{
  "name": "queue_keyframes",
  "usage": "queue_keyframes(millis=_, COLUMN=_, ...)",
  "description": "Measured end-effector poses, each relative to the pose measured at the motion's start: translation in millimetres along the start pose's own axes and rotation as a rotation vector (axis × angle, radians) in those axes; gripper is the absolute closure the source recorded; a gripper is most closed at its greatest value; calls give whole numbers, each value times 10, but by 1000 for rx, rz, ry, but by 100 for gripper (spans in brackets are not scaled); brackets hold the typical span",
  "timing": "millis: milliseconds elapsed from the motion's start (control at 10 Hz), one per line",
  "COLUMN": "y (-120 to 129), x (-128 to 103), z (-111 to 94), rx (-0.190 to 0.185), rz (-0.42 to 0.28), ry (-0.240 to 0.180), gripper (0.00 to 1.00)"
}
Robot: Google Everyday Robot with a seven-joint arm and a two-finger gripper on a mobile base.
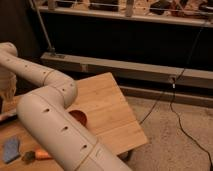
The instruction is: Knock the eraser over
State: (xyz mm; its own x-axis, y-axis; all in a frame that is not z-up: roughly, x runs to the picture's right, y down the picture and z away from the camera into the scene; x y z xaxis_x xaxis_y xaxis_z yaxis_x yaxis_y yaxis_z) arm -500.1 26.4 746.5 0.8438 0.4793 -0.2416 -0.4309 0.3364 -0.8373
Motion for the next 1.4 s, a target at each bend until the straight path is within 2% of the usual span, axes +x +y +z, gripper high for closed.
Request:
queue_keyframes(millis=100, y=-185, x=42, z=-122, rx=19, rz=16, ry=-10, gripper=100)
queue_keyframes(millis=200, y=-362, x=62, z=-185, rx=59, rz=37, ry=-17, gripper=100)
queue_keyframes(millis=300, y=-601, x=91, z=-262, rx=125, rz=72, ry=-23, gripper=100)
queue_keyframes(millis=400, y=-875, x=95, z=-353, rx=223, rz=109, ry=-36, gripper=100)
queue_keyframes(millis=600, y=-1054, x=67, z=-418, rx=338, rz=129, ry=-42, gripper=97)
queue_keyframes(millis=800, y=-1076, x=67, z=-424, rx=358, rz=133, ry=-41, gripper=96)
queue_keyframes(millis=1400, y=-1076, x=66, z=-427, rx=358, rz=133, ry=-42, gripper=96)
